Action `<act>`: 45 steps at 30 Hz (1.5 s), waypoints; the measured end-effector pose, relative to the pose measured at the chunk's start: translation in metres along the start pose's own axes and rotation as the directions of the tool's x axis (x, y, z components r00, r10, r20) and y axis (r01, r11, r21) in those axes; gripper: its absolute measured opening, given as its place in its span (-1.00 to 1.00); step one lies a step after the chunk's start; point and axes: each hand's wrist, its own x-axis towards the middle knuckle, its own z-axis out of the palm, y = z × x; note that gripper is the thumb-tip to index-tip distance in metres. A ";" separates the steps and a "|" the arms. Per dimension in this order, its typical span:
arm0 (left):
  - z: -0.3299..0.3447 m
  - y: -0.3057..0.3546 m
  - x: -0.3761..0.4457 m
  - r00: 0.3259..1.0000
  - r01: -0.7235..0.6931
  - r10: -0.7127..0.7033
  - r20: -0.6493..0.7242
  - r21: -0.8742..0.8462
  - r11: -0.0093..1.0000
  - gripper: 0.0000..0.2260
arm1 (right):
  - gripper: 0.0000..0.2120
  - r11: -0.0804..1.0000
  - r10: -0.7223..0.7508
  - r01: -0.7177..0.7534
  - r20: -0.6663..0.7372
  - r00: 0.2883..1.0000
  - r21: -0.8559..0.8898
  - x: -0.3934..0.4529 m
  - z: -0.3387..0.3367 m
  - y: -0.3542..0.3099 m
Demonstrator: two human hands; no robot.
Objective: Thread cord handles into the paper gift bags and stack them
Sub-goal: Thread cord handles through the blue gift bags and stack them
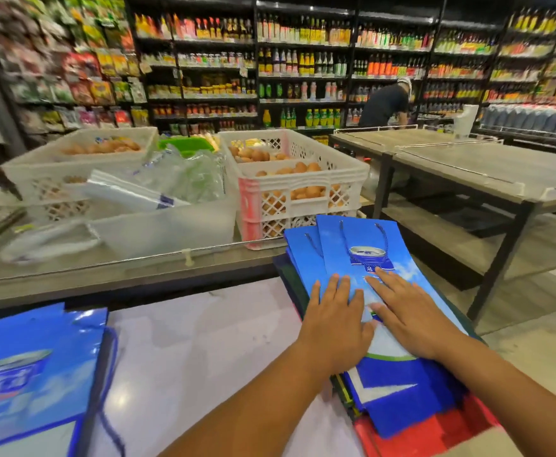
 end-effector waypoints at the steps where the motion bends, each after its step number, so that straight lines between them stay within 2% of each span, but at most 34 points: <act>1: -0.008 -0.007 -0.011 1.000 0.005 -0.006 -0.021 -0.024 1.000 -0.42 | -0.42 1.000 -0.005 0.005 -0.010 1.000 -0.012 0.001 -0.006 -0.003; 3: -0.024 -0.025 -0.038 0.997 0.035 -0.039 -0.061 -0.075 0.997 -0.46 | -0.46 1.000 -0.022 0.022 -0.086 0.996 -0.003 0.001 -0.016 -0.013; 6: -0.047 -0.070 -0.094 0.973 0.154 -0.171 -0.154 -0.116 0.981 -0.51 | -0.51 0.985 -0.130 0.155 -0.254 0.958 0.080 -0.001 -0.020 -0.048; 8: -0.060 -0.108 -0.139 0.931 0.273 -0.300 -0.210 -0.147 0.951 -0.53 | -0.55 0.943 -0.198 0.271 -0.327 0.924 0.192 -0.002 -0.016 -0.088; 11: -0.074 -0.170 -0.214 0.823 0.441 -0.480 -0.302 -0.193 0.877 -0.51 | -0.62 0.838 -0.304 0.433 -0.377 0.875 0.330 -0.015 -0.009 -0.169; 13: -0.079 -0.207 -0.267 0.731 0.523 -0.568 -0.377 -0.225 0.822 -0.58 | -0.66 0.763 -0.364 0.472 -0.311 0.878 0.442 -0.027 0.000 -0.221; 16: -0.090 -0.240 -0.344 0.577 0.669 -0.720 -0.385 -0.283 0.687 -0.73 | -0.75 0.729 -0.450 0.424 -0.092 0.888 0.537 -0.038 0.029 -0.285; 19: -0.091 -0.255 -0.401 0.460 0.805 -0.839 -0.291 -0.263 0.532 -0.59 | -0.75 0.745 -0.458 0.349 0.055 0.887 0.569 -0.036 0.067 -0.336; 22: -0.080 -0.252 -0.434 0.464 0.852 -0.859 -0.218 -0.156 0.500 -0.35 | -0.75 0.734 -0.408 0.271 0.085 0.909 0.623 -0.026 0.098 -0.370; 24: -0.072 -0.247 -0.444 0.485 0.856 -0.853 -0.191 -0.094 0.508 -0.27 | -0.76 0.723 -0.365 0.242 0.060 0.929 0.647 -0.013 0.111 -0.383; 26: -0.067 -0.245 -0.448 0.471 0.865 -0.866 -0.170 -0.104 0.491 -0.25 | -0.74 0.736 -0.327 0.222 0.049 0.944 0.640 0.002 0.117 -0.395; 29: -0.062 -0.246 -0.450 0.449 0.876 -0.881 -0.148 -0.121 0.466 -0.24 | -0.73 0.735 -0.327 0.239 0.024 0.945 0.635 0.027 0.124 -0.414; 31: -0.061 -0.244 -0.448 0.449 0.877 -0.879 -0.160 -0.109 0.468 -0.25 | -0.83 0.671 -0.366 0.246 0.024 0.930 0.699 0.045 0.128 -0.423; 33: -0.061 -0.240 -0.446 0.449 0.879 -0.879 -0.162 -0.095 0.467 -0.24 | -0.91 0.645 -0.414 0.224 0.088 0.906 0.731 0.060 0.129 -0.430; 36: -0.062 -0.238 -0.446 0.444 0.883 -0.885 -0.142 -0.097 0.459 -0.24 | -0.82 0.651 -0.449 0.172 0.193 0.873 0.739 0.066 0.125 -0.434; 37: -0.062 -0.237 -0.446 0.444 0.885 -0.887 -0.128 -0.093 0.456 -0.27 | -0.79 0.620 -0.451 0.144 0.200 0.870 0.772 0.066 0.123 -0.434; 41: -0.064 -0.235 -0.442 0.441 0.895 -0.893 -0.094 -0.025 0.445 -0.44 | -0.74 0.438 -0.298 0.014 0.130 0.946 0.899 0.058 0.109 -0.427; 43: -0.067 -0.233 -0.440 0.443 0.897 -0.892 -0.093 0.034 0.441 -0.43 | -0.75 0.409 -0.243 -0.003 0.112 0.963 0.913 0.052 0.099 -0.418; 45: -0.072 -0.228 -0.436 0.449 0.893 -0.882 -0.140 0.082 0.442 -0.40 | -0.75 0.392 -0.277 -0.017 0.136 0.951 0.920 0.041 0.086 -0.409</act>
